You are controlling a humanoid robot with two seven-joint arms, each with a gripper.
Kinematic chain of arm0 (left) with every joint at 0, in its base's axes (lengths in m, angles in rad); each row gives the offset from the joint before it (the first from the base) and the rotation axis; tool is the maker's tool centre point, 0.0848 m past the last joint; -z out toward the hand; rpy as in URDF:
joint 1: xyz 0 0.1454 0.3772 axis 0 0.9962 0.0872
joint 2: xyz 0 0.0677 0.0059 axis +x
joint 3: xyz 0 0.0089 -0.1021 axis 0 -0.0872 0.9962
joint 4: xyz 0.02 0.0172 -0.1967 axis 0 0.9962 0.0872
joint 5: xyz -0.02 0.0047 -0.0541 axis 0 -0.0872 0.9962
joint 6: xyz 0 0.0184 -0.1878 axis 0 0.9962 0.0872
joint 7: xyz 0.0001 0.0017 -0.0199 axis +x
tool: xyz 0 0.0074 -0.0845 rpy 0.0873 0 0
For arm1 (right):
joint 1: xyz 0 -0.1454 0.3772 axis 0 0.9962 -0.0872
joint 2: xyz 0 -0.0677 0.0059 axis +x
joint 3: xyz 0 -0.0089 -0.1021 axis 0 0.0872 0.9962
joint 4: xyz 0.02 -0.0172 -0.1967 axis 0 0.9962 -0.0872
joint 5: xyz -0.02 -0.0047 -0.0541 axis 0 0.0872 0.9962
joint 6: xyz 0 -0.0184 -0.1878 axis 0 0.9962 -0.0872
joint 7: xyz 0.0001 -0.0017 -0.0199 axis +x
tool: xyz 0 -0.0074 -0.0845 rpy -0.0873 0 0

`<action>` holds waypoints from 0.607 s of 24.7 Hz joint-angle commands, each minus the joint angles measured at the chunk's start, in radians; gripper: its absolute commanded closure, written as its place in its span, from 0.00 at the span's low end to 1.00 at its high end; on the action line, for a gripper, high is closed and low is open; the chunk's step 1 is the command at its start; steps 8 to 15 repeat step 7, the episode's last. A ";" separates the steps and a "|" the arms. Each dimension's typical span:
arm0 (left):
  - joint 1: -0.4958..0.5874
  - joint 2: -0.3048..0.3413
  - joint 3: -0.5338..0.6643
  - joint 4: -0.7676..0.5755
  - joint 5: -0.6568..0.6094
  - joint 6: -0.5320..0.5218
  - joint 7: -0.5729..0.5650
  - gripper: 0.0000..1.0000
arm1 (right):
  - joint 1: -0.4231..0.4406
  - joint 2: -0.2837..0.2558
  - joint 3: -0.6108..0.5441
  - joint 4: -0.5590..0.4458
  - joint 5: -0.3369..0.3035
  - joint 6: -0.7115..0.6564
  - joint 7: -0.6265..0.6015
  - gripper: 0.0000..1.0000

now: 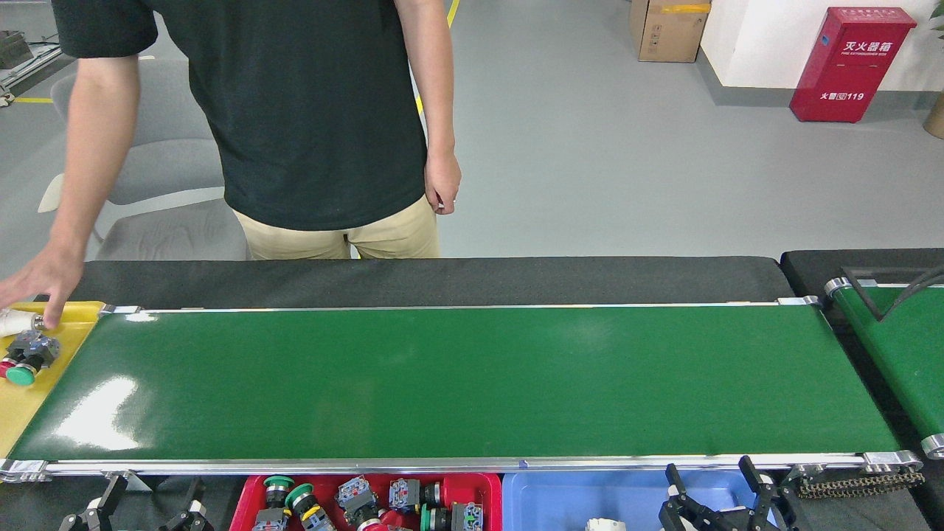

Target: Pick switch part from conveyor to tray

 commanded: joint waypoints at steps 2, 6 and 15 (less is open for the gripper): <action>-0.008 0.009 0.001 -0.009 -0.003 -0.002 0.009 0.00 | -0.004 0.004 -0.006 -0.015 -0.001 0.002 -0.009 0.00; -0.017 0.008 0.004 -0.009 -0.003 -0.044 0.003 0.00 | -0.004 0.007 -0.006 -0.017 -0.001 0.002 -0.009 0.00; -0.017 0.008 0.006 -0.009 -0.003 -0.048 -0.009 0.00 | -0.004 0.008 -0.006 -0.017 -0.001 0.002 -0.009 0.00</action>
